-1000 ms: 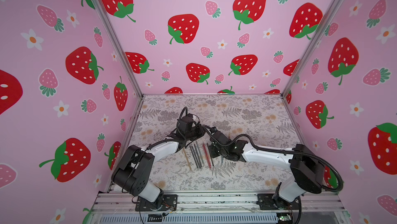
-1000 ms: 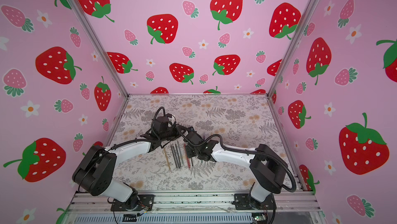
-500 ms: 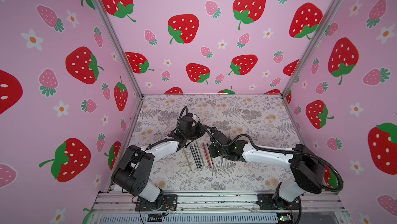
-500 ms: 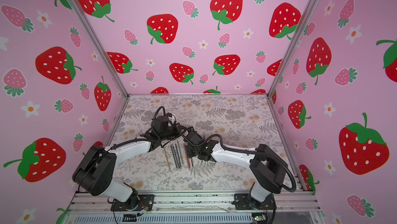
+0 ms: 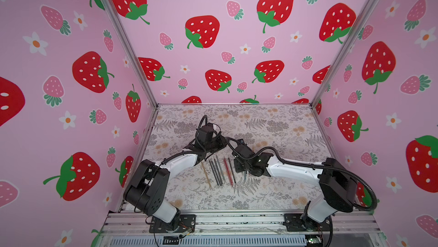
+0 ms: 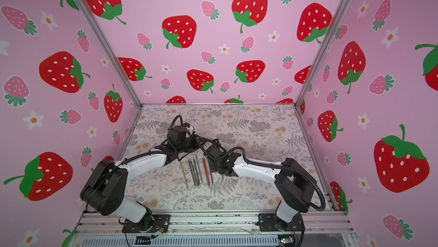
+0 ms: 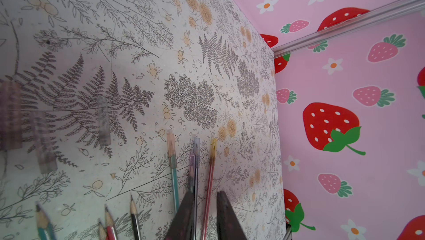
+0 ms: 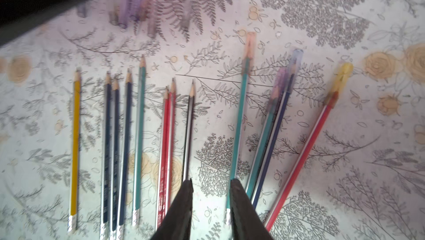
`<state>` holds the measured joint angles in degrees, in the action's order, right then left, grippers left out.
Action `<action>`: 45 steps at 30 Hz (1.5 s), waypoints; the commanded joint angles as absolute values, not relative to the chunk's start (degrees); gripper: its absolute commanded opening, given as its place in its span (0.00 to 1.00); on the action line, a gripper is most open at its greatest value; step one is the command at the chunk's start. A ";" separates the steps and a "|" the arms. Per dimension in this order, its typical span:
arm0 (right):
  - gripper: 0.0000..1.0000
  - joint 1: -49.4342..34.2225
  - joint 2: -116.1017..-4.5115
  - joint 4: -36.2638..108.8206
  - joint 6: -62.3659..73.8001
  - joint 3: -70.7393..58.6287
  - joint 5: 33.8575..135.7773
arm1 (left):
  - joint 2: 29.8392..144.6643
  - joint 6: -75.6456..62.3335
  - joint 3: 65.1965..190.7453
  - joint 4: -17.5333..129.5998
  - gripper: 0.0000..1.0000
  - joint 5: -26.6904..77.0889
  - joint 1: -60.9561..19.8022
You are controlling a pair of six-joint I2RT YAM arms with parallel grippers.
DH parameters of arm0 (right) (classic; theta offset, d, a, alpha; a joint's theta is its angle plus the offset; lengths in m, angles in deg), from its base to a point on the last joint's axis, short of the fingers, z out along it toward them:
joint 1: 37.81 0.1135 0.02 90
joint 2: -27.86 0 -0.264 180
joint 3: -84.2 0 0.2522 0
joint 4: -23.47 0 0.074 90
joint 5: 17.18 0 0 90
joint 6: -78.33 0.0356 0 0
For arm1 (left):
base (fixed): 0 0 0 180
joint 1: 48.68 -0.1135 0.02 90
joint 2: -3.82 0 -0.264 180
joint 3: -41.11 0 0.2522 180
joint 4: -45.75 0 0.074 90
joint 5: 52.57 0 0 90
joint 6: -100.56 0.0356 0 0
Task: Remove the protective cover of the pencils
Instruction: Pick up the pencil from the center of the board.
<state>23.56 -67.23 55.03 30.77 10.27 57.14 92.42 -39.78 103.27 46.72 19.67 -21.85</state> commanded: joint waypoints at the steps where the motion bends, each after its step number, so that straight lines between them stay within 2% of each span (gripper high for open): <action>1: 0.29 22.16 -71.81 60.95 33.39 7.03 57.48 | 91.46 -38.60 104.80 49.64 0.29 22.30 -22.29; 7: 0.34 20.53 -77.34 63.60 33.51 3.60 59.71 | 87.03 -37.95 102.26 50.68 0.32 23.81 -24.30; 20: 0.33 19.26 -84.58 67.57 33.33 -1.84 63.15 | 81.19 -37.80 98.73 51.16 0.32 23.94 -26.61; 34: 0.17 18.28 -87.10 68.08 33.18 -3.11 65.87 | 79.67 -38.13 97.84 51.17 0.31 23.45 -27.45; 45: 0.16 18.10 -88.10 69.12 33.05 -4.41 66.24 | 79.06 -38.40 97.49 51.16 0.30 23.02 -27.85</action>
<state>18.42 -84.72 65.96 32.21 -4.02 64.76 79.98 -38.71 98.33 50.81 23.32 -27.53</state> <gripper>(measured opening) 0.157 0.303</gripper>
